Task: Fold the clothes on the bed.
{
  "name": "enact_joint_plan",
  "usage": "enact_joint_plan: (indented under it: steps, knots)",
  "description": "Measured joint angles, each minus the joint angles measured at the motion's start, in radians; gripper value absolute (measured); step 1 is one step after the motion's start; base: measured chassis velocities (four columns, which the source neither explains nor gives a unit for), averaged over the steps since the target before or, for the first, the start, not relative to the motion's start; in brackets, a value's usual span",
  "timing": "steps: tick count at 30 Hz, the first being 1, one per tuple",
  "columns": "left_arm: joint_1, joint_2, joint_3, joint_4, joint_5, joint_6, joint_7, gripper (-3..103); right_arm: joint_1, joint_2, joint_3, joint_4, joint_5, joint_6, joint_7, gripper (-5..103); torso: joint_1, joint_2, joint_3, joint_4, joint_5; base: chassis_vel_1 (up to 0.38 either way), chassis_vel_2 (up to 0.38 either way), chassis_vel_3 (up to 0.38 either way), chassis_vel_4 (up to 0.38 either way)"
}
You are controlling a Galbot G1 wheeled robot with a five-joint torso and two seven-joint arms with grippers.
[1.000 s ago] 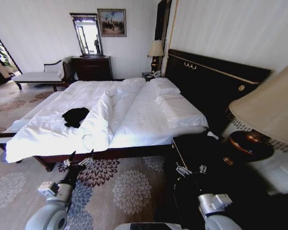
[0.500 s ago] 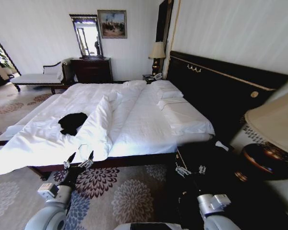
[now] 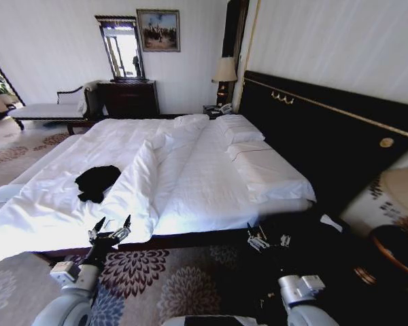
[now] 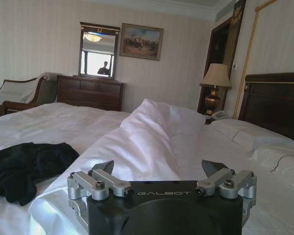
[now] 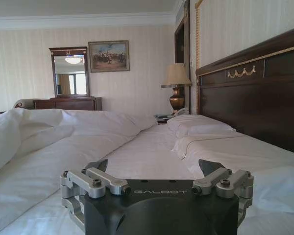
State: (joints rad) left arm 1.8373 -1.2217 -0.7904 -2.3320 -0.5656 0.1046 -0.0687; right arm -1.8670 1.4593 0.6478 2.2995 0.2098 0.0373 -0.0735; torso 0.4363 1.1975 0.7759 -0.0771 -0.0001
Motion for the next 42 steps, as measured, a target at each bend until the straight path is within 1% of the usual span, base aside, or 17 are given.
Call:
enact_joint_plan:
  steps: [18,27,42]
  knots:
    - [0.013,-0.005,-0.009,-0.006,-0.001,-0.012,0.005,100,0.000,0.001,-0.007,-0.003,-0.031,-0.007,0.006,100,0.000,0.000,0.000,0.0000,0.0001,-0.137,0.151,0.136,-0.142]
    - [0.014,-0.005,-0.016,0.000,-0.003,-0.015,0.005,100,-0.002,0.005,-0.012,-0.004,-0.038,-0.010,0.011,100,0.000,0.000,0.000,0.0000,-0.0001,-0.025,0.159,0.011,-0.163]
    - [0.014,-0.007,-0.009,0.000,-0.007,-0.016,0.007,100,-0.001,0.012,-0.023,-0.014,-0.049,-0.016,0.019,100,0.000,0.000,0.000,0.0000,0.0002,0.040,0.181,-0.040,-0.171]
